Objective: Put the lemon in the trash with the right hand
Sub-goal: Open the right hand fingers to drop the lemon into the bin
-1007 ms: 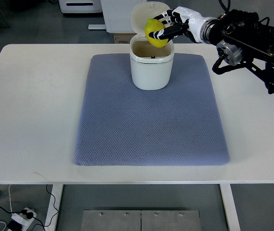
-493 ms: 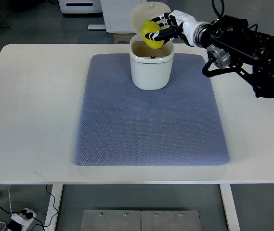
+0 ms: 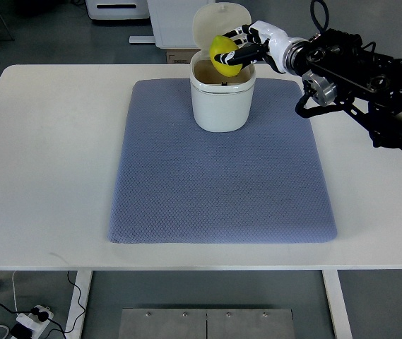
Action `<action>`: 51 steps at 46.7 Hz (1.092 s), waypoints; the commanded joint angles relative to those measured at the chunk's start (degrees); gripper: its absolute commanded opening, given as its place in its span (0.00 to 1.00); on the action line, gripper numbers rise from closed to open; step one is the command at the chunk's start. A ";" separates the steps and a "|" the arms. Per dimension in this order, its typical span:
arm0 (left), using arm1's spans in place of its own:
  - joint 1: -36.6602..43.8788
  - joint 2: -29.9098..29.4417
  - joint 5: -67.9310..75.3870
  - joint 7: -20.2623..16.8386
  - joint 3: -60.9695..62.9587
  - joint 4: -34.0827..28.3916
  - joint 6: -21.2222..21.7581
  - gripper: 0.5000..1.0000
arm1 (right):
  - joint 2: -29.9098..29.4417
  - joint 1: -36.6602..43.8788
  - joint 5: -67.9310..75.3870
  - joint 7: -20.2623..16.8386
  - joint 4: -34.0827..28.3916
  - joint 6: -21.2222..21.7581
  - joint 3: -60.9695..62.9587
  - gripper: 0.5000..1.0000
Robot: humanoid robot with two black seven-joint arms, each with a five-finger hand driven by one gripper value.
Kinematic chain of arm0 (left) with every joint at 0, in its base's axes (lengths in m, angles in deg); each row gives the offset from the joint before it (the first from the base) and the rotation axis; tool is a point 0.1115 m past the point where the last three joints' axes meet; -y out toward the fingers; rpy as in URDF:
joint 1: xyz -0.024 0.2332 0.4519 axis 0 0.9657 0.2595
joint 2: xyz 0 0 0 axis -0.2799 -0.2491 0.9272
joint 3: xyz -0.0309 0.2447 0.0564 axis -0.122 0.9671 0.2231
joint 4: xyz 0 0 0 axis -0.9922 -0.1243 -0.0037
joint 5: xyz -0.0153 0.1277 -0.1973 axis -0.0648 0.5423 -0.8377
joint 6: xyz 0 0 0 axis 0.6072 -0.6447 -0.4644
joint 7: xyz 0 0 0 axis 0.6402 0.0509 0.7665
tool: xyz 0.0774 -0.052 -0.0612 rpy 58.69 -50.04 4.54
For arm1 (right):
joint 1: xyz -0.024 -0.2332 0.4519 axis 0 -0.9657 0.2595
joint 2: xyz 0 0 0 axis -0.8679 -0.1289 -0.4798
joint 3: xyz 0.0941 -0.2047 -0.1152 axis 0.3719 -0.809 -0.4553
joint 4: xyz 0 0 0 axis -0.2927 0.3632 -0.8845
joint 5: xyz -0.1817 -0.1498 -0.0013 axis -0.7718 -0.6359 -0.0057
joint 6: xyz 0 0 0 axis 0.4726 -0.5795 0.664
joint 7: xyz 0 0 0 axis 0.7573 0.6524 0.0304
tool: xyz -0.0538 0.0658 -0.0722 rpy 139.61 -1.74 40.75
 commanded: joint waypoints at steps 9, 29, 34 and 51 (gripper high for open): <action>0.00 0.00 0.00 0.00 0.00 0.08 0.00 1.00 | 0.00 -0.27 -0.09 0.08 -0.07 0.01 -0.12 0.58; 0.00 0.00 0.00 0.00 0.00 0.08 0.00 1.00 | 0.00 -0.19 -0.09 0.17 -0.07 -0.25 -0.20 0.69; 0.00 0.00 0.00 0.00 0.00 -0.01 0.00 1.00 | 0.09 -0.19 -0.09 0.17 -0.16 -0.26 -0.20 0.52; 0.00 0.00 0.00 0.00 0.00 0.08 0.00 1.00 | 0.52 0.16 -0.09 0.70 -0.16 0.18 -0.56 0.29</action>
